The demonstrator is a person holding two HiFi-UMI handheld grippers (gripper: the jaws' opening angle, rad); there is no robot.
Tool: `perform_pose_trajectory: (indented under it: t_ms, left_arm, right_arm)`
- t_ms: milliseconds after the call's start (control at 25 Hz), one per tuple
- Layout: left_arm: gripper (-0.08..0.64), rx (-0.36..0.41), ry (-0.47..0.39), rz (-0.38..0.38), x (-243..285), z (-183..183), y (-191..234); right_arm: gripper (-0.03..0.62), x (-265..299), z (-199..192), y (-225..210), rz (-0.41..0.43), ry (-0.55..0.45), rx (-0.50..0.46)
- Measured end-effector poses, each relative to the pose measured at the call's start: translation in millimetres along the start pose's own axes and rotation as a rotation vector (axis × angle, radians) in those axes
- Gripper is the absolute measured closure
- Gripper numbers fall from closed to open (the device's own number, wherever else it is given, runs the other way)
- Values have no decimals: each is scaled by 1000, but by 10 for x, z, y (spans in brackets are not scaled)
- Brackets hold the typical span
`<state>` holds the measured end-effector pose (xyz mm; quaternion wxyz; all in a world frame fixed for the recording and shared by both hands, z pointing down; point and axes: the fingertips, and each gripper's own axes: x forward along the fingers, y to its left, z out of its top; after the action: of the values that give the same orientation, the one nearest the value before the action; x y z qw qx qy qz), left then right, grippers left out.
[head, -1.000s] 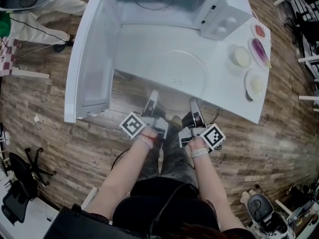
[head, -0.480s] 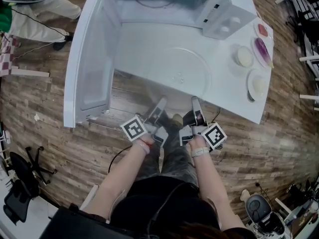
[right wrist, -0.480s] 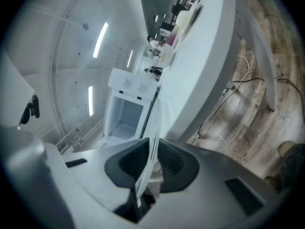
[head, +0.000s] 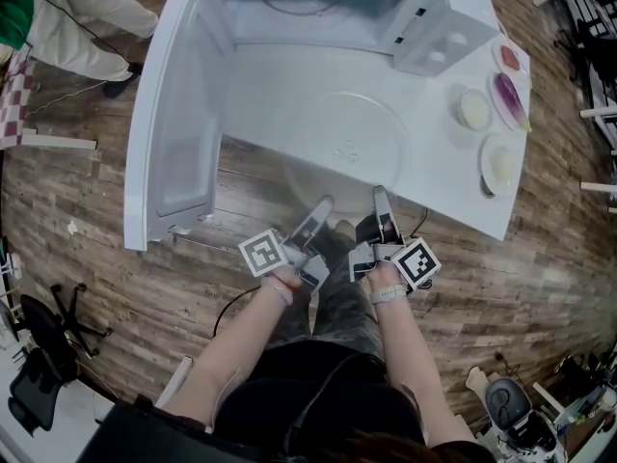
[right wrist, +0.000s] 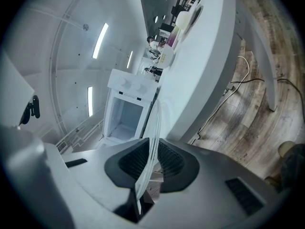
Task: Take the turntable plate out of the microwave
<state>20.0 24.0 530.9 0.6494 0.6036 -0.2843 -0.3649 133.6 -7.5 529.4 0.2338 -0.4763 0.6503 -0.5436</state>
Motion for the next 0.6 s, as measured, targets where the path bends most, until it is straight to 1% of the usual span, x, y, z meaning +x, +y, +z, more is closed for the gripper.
perform_pose_trajectory:
  t_ms: [120,200,280,320,400,480,600]
  left_arm:
    - [515,-55,-29,-8,-4,9,-5]
    - [516,-68,-37,-8,-8,14,-4]
    - [517,-70,-38,-9,4,17,-8]
    - [517,-71,-39,-10,15,19,-12]
    - [515,-69,-40,-12,42,28,-18]
    - [515,-65,-42,-12,68,46,-16]
    - [515,-67,-50,-16,108,77,-18]
  right_arm:
    - [525,-2,-12,2,-5,30,-31]
    - [523,1,-29,15,-11,52,-57]
    - [519,1,-41,11,-18,65,-54]
    - [502,-2,-47,5,-21,70,-47]
    - [418,-22,-68,0,-19,80,-35]
    - [416,-48,-109,20,-5,99,-30]
    - [416,-61,-229,86,30,140,8]
